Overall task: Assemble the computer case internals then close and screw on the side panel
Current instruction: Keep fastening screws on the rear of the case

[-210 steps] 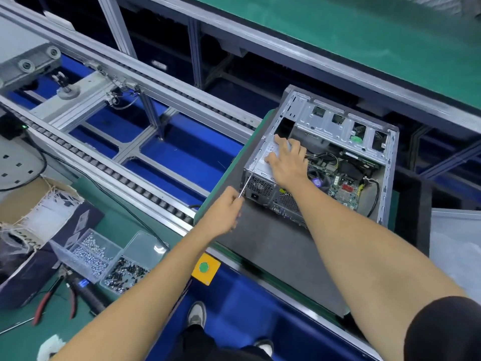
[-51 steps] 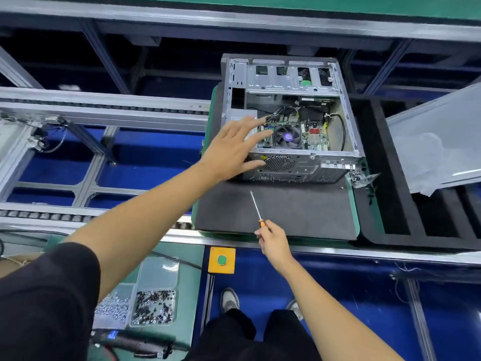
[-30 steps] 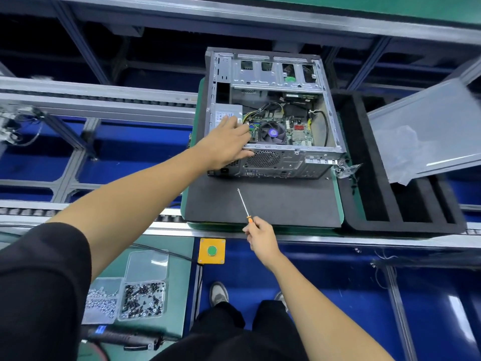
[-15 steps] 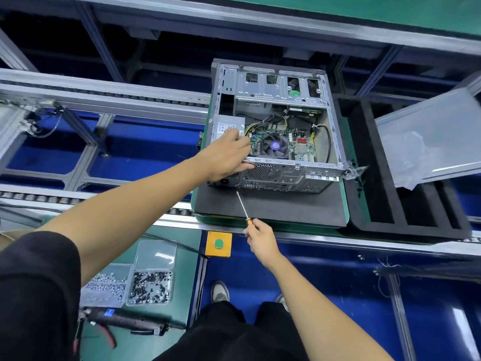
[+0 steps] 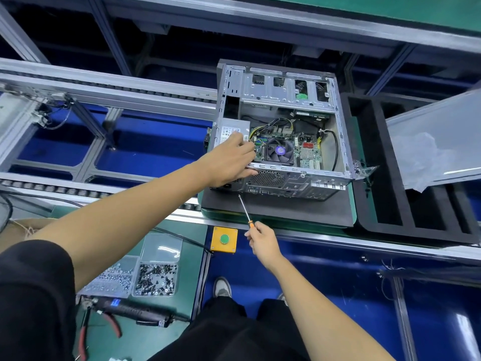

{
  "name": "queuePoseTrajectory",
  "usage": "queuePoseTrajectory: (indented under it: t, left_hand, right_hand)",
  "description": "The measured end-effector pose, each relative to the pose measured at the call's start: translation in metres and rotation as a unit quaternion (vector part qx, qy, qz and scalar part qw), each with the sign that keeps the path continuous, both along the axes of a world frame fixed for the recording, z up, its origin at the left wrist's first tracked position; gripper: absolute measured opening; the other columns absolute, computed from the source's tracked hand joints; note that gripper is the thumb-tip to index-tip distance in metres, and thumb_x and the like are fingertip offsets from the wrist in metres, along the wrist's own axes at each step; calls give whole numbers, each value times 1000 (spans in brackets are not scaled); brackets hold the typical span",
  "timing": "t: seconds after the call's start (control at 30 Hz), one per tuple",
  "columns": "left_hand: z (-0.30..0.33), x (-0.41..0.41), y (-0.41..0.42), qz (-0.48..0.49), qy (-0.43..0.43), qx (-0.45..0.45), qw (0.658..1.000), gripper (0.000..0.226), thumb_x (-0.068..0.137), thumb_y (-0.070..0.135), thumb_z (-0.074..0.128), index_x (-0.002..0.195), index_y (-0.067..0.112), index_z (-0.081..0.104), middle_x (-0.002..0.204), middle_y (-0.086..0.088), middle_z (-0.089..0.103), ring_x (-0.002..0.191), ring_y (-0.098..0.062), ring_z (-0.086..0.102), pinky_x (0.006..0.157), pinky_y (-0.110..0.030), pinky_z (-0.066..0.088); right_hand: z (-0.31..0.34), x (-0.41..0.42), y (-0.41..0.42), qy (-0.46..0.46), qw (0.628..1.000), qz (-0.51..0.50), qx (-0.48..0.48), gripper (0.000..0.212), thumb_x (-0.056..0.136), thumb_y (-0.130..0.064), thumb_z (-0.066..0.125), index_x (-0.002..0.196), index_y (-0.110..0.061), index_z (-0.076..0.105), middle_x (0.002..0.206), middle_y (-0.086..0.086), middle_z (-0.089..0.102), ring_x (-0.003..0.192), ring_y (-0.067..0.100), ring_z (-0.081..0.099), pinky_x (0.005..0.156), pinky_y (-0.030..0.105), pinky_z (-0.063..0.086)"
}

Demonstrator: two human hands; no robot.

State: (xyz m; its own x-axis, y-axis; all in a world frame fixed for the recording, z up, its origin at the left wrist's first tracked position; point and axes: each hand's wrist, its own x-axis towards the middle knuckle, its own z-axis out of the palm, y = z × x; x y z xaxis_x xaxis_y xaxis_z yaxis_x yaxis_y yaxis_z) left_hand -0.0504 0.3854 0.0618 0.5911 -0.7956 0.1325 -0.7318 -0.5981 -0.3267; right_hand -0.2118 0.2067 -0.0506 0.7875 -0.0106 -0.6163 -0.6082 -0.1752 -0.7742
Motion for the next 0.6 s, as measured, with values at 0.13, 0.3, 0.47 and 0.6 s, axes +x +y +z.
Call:
queuePoseTrajectory:
  t: [0.13,0.3,0.47,0.6]
  left_hand:
    - [-7,-7,1,30,21,-32,999,64,106,60,26,117,7,59,117,-7,56,110,-30,49,122,-47,22]
    - [-62,-77,12,181,-32,-346,920,52,100,54,52,131,12,48,132,-5,44,124,-25,40,113,-37,24]
    - [-121,-151,-11,430,327,-571,619,32,99,48,59,102,16,52,97,-1,58,88,-16,55,76,-31,46]
    - [-129,-166,-38,439,489,-632,412,39,97,55,59,105,18,56,97,-7,74,84,-23,74,72,-49,60]
  right_hand:
    - [-6,-4,2,9,1000,-9,7,31,105,-10,46,75,-7,52,54,-7,47,44,9,30,40,21,24]
    - [-13,-9,6,17,999,-19,20,33,105,-11,46,72,-10,52,55,-1,41,44,11,29,40,22,22]
    - [-19,-13,12,20,999,-25,29,26,104,-13,47,79,-7,54,52,-2,41,45,12,30,39,22,24]
    - [-25,-15,19,16,999,-22,41,24,105,-13,47,84,-6,57,51,-1,42,48,15,30,41,22,24]
